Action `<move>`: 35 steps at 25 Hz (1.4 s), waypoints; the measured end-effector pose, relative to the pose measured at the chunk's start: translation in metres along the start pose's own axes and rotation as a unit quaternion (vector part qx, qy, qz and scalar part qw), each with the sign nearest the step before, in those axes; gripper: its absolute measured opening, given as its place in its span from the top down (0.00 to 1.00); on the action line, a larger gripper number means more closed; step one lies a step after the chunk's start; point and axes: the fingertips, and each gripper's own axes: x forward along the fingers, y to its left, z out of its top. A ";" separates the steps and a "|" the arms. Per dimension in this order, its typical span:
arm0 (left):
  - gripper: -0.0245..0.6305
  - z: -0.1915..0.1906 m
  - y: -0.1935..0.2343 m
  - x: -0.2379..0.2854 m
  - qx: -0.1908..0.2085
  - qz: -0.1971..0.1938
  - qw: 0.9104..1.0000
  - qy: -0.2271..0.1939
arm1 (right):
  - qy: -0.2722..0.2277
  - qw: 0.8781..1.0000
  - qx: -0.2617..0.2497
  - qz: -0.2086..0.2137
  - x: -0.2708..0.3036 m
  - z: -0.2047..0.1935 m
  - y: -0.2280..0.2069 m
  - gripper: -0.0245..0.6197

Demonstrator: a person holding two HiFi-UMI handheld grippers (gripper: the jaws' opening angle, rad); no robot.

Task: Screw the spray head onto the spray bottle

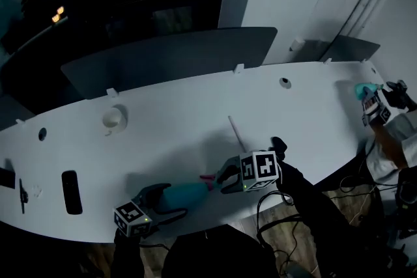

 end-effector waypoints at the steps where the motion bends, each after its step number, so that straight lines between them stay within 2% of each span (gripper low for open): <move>1: 0.32 0.000 0.001 -0.002 -0.001 0.003 1.000 0.000 | -0.002 1.000 0.005 0.001 0.001 0.002 -0.002 0.76; 3: 0.32 -0.002 0.001 -0.005 0.003 0.011 1.000 0.001 | -0.010 1.000 0.025 0.006 0.002 0.005 -0.005 0.76; 6: 0.32 -0.010 0.001 -0.002 0.052 0.032 0.998 0.028 | -0.022 0.997 0.067 0.014 0.002 0.009 -0.008 0.80; 7: 0.32 -0.013 -0.001 0.002 0.071 0.033 0.996 0.042 | -0.026 0.996 0.080 0.013 0.004 0.010 -0.010 0.96; 10: 0.32 -0.018 -0.013 0.014 0.084 0.008 0.995 0.060 | -0.023 0.997 0.077 -0.001 0.014 0.013 -0.015 0.96; 12: 0.32 -0.016 -0.012 0.017 0.079 0.010 0.995 0.054 | -0.018 0.998 0.051 -0.027 0.015 0.011 -0.018 0.96; 14: 0.32 -0.015 -0.007 0.016 0.076 0.019 0.995 0.054 | -0.016 0.997 0.024 -0.071 0.005 0.007 -0.025 0.96; 17: 0.32 -0.015 -0.003 0.016 0.065 0.021 0.996 0.062 | 0.016 0.989 -0.023 -0.146 -0.012 -0.012 -0.024 0.95; 18: 0.32 -0.014 -0.002 0.016 0.058 0.021 0.996 0.063 | 0.031 0.985 -0.038 -0.167 -0.012 -0.019 -0.020 0.93; 22: 0.32 -0.008 0.003 0.013 0.021 0.023 0.998 0.047 | 0.087 0.973 -0.081 -0.199 0.015 -0.033 -0.009 0.54; 23: 0.32 -0.006 0.004 0.013 0.012 0.020 0.999 0.044 | 0.091 0.969 -0.090 -0.210 0.022 -0.032 -0.012 0.51; 25: 0.32 -0.005 0.004 0.012 -0.006 0.013 0.999 0.039 | 0.094 0.966 -0.094 -0.224 0.032 -0.029 -0.021 0.50; 30: 0.32 0.002 0.016 0.007 -0.055 0.017 0.998 0.014 | 0.098 0.968 -0.081 -0.217 0.039 -0.025 -0.037 0.49; 35: 0.32 -0.004 0.014 0.009 -0.041 0.022 0.998 0.038 | 0.141 0.964 -0.108 -0.199 0.038 -0.025 -0.037 0.49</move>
